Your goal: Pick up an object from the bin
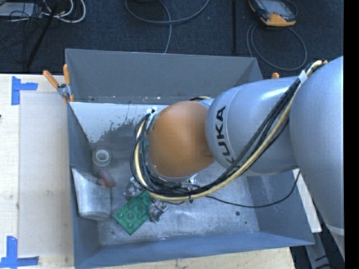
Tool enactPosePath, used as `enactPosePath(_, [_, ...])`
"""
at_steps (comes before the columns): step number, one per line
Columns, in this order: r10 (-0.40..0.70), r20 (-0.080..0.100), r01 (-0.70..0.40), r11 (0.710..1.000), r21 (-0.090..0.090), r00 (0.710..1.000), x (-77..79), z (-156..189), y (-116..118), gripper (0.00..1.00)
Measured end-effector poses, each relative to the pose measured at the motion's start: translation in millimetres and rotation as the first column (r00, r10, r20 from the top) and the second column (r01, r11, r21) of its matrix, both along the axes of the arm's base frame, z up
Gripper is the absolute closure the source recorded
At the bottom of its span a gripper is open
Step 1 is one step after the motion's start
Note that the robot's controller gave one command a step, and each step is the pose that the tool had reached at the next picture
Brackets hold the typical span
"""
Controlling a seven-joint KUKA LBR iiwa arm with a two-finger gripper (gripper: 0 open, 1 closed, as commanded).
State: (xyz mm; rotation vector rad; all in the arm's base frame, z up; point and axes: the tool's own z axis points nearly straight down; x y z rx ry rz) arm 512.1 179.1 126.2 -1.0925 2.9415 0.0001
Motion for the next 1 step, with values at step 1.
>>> enactPosePath(1, [-0.005,-0.003,0.005,1.0,-0.001,1.0,0.2,6.7,0.3,1.0])
